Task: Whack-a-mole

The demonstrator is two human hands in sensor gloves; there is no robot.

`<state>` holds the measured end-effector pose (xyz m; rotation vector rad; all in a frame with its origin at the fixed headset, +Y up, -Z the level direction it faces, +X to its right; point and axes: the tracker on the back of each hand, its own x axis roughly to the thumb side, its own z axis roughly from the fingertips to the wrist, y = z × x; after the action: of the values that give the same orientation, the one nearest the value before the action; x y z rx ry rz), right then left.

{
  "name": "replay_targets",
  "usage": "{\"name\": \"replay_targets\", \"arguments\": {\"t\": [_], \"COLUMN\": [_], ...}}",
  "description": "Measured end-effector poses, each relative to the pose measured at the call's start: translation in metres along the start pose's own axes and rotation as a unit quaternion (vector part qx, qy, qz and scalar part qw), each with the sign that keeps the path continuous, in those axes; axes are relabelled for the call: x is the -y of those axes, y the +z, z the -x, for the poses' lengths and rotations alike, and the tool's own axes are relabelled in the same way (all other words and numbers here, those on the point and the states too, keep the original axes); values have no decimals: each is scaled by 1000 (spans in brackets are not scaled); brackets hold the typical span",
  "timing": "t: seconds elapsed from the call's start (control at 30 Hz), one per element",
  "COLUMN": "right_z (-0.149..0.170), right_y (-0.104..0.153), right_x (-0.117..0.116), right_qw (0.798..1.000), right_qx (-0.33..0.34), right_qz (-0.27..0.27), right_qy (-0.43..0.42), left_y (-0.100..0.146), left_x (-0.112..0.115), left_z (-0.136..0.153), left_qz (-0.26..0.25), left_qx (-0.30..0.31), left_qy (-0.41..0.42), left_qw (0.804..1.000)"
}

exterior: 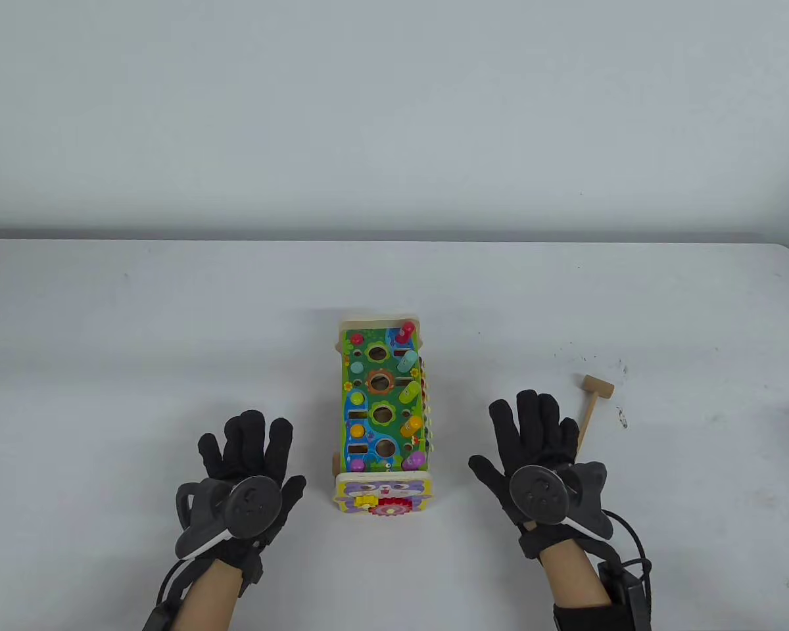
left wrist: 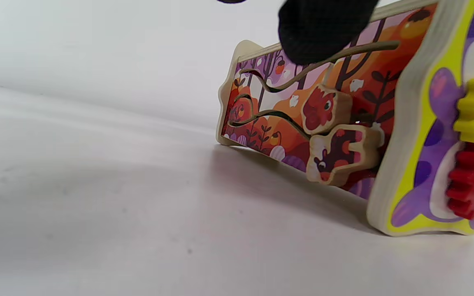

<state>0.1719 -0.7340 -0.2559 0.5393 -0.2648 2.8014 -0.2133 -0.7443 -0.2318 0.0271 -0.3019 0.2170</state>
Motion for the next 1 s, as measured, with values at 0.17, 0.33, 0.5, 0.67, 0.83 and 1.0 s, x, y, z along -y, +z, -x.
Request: {"name": "replay_targets", "arguments": {"t": [0.17,0.33,0.5,0.67,0.83,1.0], "right_z": [0,-1,1,15,38,71], "right_y": [0,0,0,0,-1,1], "right_x": [0,-1,-1,0,3,5], "right_qw": [1000,1000,1000,999,993,976], "right_qx": [-1,2,-6,-49,-117,-217], "right_qz": [-3,-2,-3,-8,2,0], "right_qy": [-4,-1,1,10,20,28], "left_y": [0,0,0,0,0,-1], "left_x": [0,0,0,0,0,0], "left_z": [0,0,0,2,2,3], "left_qz": [2,2,-2,-1,0,5], "left_qx": [-1,1,2,-2,-5,-6], "left_qy": [1,2,5,11,15,20], "left_qw": [1000,1000,1000,1000,1000,1000]}}
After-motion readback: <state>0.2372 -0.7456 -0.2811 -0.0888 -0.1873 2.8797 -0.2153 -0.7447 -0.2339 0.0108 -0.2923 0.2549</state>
